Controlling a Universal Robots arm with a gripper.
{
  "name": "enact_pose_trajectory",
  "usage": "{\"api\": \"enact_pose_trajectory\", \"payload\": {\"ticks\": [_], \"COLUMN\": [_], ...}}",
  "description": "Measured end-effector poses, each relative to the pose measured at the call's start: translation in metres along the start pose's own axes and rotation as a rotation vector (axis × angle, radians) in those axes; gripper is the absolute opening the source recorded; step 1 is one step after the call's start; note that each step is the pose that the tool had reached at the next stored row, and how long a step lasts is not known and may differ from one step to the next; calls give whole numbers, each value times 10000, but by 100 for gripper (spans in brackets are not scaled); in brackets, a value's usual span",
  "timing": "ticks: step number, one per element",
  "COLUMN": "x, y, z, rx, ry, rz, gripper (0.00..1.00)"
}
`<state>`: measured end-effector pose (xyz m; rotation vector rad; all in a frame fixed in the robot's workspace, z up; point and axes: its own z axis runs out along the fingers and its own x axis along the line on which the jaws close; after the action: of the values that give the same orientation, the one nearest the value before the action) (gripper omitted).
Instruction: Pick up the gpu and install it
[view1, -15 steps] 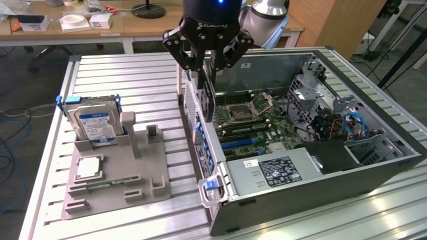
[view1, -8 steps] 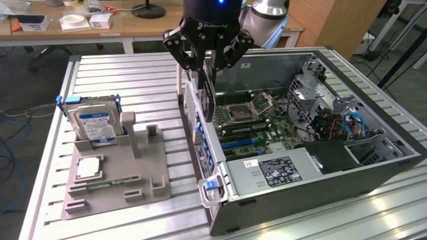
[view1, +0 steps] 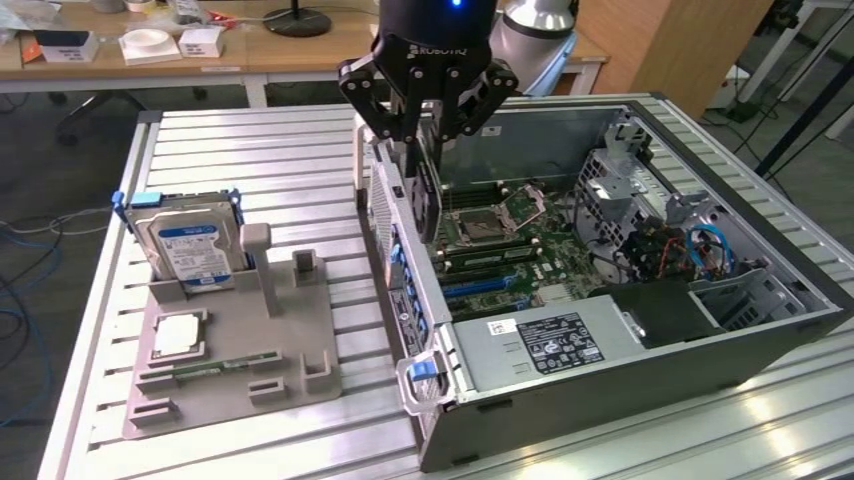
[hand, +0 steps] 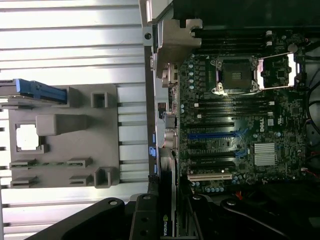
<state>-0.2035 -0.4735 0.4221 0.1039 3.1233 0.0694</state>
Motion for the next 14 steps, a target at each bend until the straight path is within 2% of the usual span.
{"api": "enact_pose_trajectory", "payload": {"ticks": [9, 14], "x": [-14, -94], "y": [1, 6], "z": [0, 2], "rx": [1, 0], "ry": [0, 0], "rz": [-3, 0], "gripper": [26, 26]}}
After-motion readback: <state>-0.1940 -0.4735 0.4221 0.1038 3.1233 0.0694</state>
